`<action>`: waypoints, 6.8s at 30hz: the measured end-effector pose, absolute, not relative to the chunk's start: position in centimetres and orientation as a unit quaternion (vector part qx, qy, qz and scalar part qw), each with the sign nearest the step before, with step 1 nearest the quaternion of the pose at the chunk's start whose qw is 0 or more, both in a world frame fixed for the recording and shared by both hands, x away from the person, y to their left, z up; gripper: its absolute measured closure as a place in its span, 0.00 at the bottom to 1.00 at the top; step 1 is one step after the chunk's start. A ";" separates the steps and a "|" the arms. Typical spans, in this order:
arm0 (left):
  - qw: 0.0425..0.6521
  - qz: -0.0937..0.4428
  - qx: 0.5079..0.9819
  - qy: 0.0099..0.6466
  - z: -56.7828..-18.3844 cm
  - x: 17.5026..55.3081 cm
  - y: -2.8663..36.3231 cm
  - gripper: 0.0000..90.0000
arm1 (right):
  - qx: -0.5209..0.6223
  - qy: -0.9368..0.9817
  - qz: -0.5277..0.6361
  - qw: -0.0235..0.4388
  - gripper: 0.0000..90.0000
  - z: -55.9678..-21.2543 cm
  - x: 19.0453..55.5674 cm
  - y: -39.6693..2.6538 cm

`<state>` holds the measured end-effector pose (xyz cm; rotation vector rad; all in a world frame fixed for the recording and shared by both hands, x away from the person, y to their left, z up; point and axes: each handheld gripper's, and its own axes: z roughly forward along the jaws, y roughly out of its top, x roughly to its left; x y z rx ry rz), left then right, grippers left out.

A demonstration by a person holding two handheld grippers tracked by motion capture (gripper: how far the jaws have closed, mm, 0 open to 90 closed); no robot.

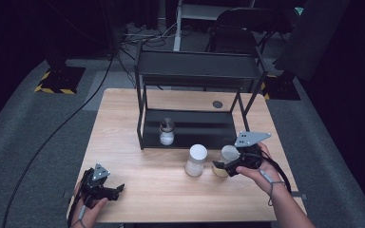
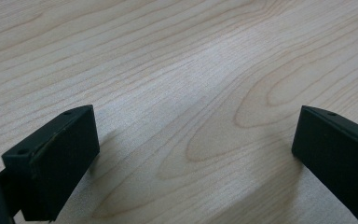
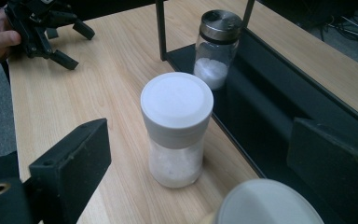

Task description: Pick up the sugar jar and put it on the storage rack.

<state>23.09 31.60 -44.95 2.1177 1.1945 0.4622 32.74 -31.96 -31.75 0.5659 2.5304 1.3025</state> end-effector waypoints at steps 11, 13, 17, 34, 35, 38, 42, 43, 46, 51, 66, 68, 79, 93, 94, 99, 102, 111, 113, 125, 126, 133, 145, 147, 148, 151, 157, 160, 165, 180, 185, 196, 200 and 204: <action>0.328 0.177 0.808 0.457 -45.0 23.1 31.6 0.01 | 0.174 0.874 0.441 0.104 0.07 -31.8 34.9 -29.8; 0.328 0.177 0.808 0.457 -45.0 23.1 31.6 0.01 | 0.172 0.875 0.440 0.103 0.07 -31.8 35.3 -29.5; 0.328 0.177 0.808 0.457 -45.0 23.1 31.6 0.01 | 0.168 0.877 0.440 0.096 0.07 -32.0 36.1 -28.8; 0.328 0.177 0.808 0.457 -45.0 23.1 31.6 0.01 | 0.164 0.898 0.401 0.074 0.07 -32.6 37.7 -25.4; 0.327 0.177 0.808 0.457 -45.0 23.1 31.6 0.01 | 0.164 0.900 0.397 0.072 0.08 -32.6 37.7 -25.2; 0.327 0.177 0.808 0.457 -45.0 23.1 31.6 0.01 | 0.159 0.907 0.384 0.070 0.12 -32.6 38.0 -24.6; 0.328 0.177 0.808 0.457 -45.0 23.1 31.6 0.01 | 0.153 0.914 0.368 0.071 0.19 -32.6 38.1 -24.0; 0.328 0.177 0.808 0.457 -45.0 23.1 31.6 0.01 | 0.152 0.917 0.361 0.071 0.22 -32.5 38.2 -23.7; 0.327 0.177 0.808 0.457 -45.0 23.1 31.6 0.01 | 0.151 0.923 0.347 0.071 0.29 -32.5 38.3 -23.3; 0.328 0.177 0.808 0.457 -45.0 23.1 31.6 0.01 | 0.148 0.928 0.334 0.071 0.37 -32.3 38.5 -23.0; 0.328 0.177 0.808 0.457 -45.0 23.1 31.6 0.01 | 0.133 0.927 0.342 0.074 0.37 -30.8 38.8 -23.0; 0.328 0.177 0.808 0.457 -45.0 23.1 31.6 0.01 | 0.131 0.927 0.344 0.077 0.37 -30.3 38.9 -23.1; 0.328 0.177 0.808 0.457 -45.0 23.1 31.6 0.01 | 0.130 0.921 0.354 0.093 0.37 -27.1 39.8 -23.4; 0.326 0.177 0.808 0.458 -44.9 23.1 31.5 0.01 | 0.140 0.916 0.361 0.105 0.37 -25.1 42.7 -23.2; 0.327 0.177 0.807 0.458 -44.9 23.1 31.5 0.01 | 0.140 0.916 0.361 0.105 0.37 -25.0 42.9 -23.2; 0.327 0.177 0.807 0.458 -44.9 23.1 31.5 0.01 | 0.142 0.916 0.359 0.109 0.37 -25.3 44.0 -22.7; 0.326 0.177 0.807 0.458 -44.9 23.1 31.5 0.01 | 0.140 0.917 0.356 0.110 0.37 -25.8 44.6 -22.2; 0.327 0.177 0.808 0.458 -44.9 23.1 31.5 0.01 | 0.153 0.920 0.347 0.101 0.37 -27.6 46.4 -20.9; 0.326 0.177 0.808 0.458 -44.9 23.1 31.5 0.01 | 0.156 0.919 0.349 0.097 0.37 -28.2 46.8 -20.9; 0.326 0.177 0.807 0.458 -44.9 23.1 31.5 0.01 | 0.175 0.918 0.345 0.093 0.37 -30.2 48.2 -20.2; 0.327 0.177 0.807 0.458 -44.9 23.1 31.5 0.01 | 0.175 0.918 0.343 0.092 0.37 -30.2 48.3 -20.1; 0.326 0.177 0.807 0.458 -44.9 23.1 31.5 0.01 | 0.179 0.918 0.343 0.084 0.37 -31.0 48.7 -19.5; 0.327 0.177 0.807 0.458 -45.0 23.1 31.5 0.01 | 0.180 0.920 0.340 0.081 0.37 -31.3 49.4 -19.5; 0.327 0.177 0.807 0.458 -44.9 23.1 31.5 0.01 | 0.182 0.920 0.339 0.081 0.35 -31.3 49.4 -19.4; 0.327 0.177 0.807 0.458 -44.9 23.1 31.5 0.01 | 0.181 0.918 0.342 0.085 0.32 -31.3 49.3 -19.5; 0.327 0.177 0.807 0.458 -44.9 23.1 31.5 0.01 | 0.188 0.913 0.351 0.088 0.23 -31.1 49.0 -19.6; 0.327 0.178 0.807 0.458 -45.0 23.1 31.5 0.01 | 0.196 0.906 0.362 0.099 0.14 -30.3 48.1 -20.6; 0.327 0.178 0.808 0.458 -45.0 23.2 31.5 0.01 | 0.194 0.903 0.369 0.104 0.11 -29.6 47.4 -21.3; 0.326 0.177 0.808 0.458 -44.9 23.2 31.5 0.01 | 0.188 0.901 0.375 0.108 0.11 -28.5 46.3 -22.5; 0.327 0.178 0.808 0.458 -45.0 23.2 31.5 0.01 | 0.189 0.896 0.386 0.114 0.10 -26.8 42.4 -26.2; 0.326 0.178 0.808 0.458 -44.9 23.2 31.5 0.01 | 0.189 0.893 0.389 0.122 0.09 -26.3 41.1 -27.7; 0.326 0.178 0.807 0.458 -44.9 23.2 31.5 0.01 | 0.199 0.889 0.393 0.123 0.08 -26.4 38.8 -30.2; 0.326 0.178 0.807 0.459 -44.9 23.2 31.5 0.01 | 0.201 0.888 0.395 0.124 0.08 -26.6 38.3 -31.0; 0.326 0.178 0.807 0.458 -44.9 23.2 31.5 0.01 | 0.200 0.887 0.396 0.127 0.06 -26.9 37.6 -31.6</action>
